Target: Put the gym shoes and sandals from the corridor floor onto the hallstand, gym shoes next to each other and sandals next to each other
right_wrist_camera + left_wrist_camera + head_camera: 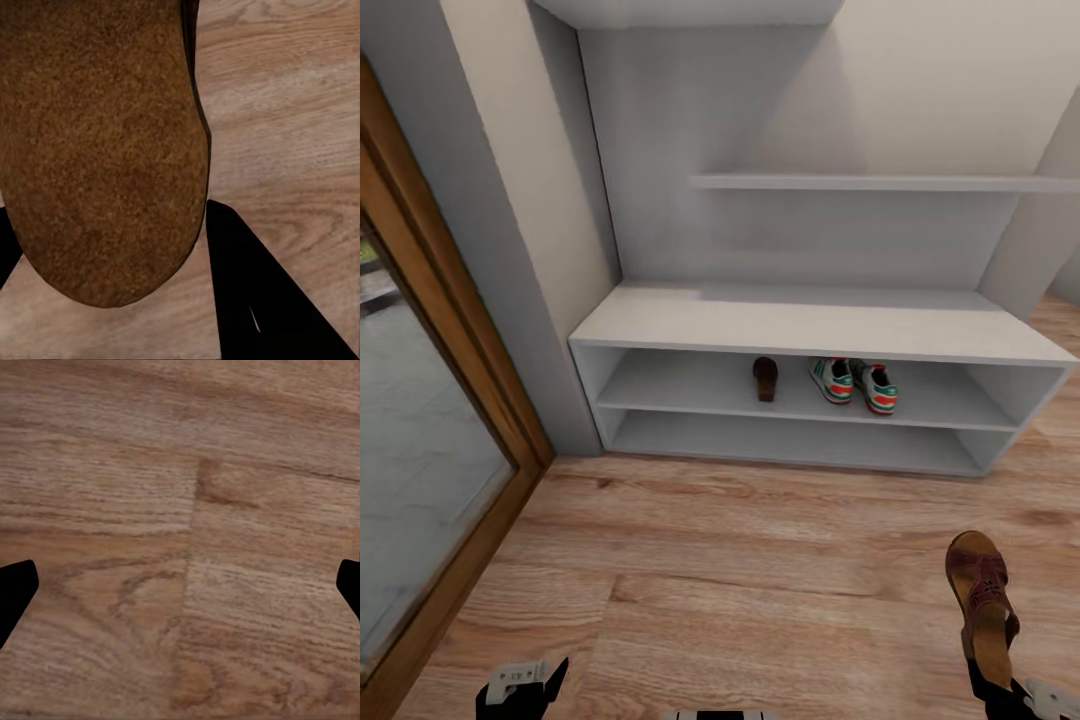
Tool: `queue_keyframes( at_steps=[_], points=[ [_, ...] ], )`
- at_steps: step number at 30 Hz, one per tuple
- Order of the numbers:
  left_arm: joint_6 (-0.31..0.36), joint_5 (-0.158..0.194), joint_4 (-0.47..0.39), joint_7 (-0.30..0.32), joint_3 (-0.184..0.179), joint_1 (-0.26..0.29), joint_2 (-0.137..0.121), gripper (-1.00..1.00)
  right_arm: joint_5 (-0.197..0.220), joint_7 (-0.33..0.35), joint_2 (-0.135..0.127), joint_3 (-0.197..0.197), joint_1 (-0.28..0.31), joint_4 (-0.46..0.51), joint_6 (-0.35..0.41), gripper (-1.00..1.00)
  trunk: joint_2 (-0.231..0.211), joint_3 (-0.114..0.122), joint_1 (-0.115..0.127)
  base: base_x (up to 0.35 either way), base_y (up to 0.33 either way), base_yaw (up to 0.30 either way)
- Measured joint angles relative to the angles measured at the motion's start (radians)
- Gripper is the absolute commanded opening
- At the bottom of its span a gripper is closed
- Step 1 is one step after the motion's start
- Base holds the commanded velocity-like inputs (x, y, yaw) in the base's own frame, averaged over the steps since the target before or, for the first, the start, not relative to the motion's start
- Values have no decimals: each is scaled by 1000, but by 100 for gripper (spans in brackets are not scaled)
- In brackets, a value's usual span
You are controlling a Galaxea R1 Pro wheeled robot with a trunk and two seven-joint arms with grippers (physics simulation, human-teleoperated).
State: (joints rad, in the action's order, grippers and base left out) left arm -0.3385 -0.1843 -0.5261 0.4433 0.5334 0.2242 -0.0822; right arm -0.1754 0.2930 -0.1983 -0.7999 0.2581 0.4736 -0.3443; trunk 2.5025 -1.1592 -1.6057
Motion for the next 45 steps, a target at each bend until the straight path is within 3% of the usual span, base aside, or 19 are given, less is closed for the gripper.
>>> queue_keyframes(
  at_steps=[15,28,29,31,32,33,34,36,37,41,45],
  points=[
    [1,0,0,-1,0,0,-1,100,-2,3,-2,0,0,0,0,-100,0,0,0,0,320,0],
    [-6,-9,2,1,-6,0,0,100,-1,4,1,1,0,3,0,-100,0,0,0,0,36,0],
    [-47,-11,-8,170,-29,7,0,100,-54,3,14,73,1,3,2,-100,0,0,0,0,0,0],
    [-46,-14,-12,317,-36,13,-2,100,-77,-4,33,155,2,9,6,-100,0,0,0,0,0,0],
    [-40,-12,-14,447,-35,16,-4,100,-83,-27,70,233,19,15,22,-100,0,0,0,0,0,0],
    [-39,-11,-14,478,-34,15,-4,100,-94,-50,113,280,39,16,43,-100,0,0,0,0,0,0],
    [-40,-14,-13,502,-39,11,-1,100,-97,-95,136,327,76,24,108,-100,0,0,0,0,0,0],
    [-43,-16,-13,512,-42,8,0,100,-92,-132,159,357,107,41,172,-100,0,0,0,0,0,0],
    [-46,-21,-12,518,-44,7,1,100,-90,-171,184,394,134,56,245,-100,0,0,0,0,0,0],
    [-49,-37,-14,524,-46,6,1,100,-88,-238,234,461,187,81,372,-100,0,0,0,0,0,0],
    [-50,-77,-14,528,-47,5,2,100,-87,-332,325,556,287,98,532,-100,0,0,0,0,0,0]
  ],
)
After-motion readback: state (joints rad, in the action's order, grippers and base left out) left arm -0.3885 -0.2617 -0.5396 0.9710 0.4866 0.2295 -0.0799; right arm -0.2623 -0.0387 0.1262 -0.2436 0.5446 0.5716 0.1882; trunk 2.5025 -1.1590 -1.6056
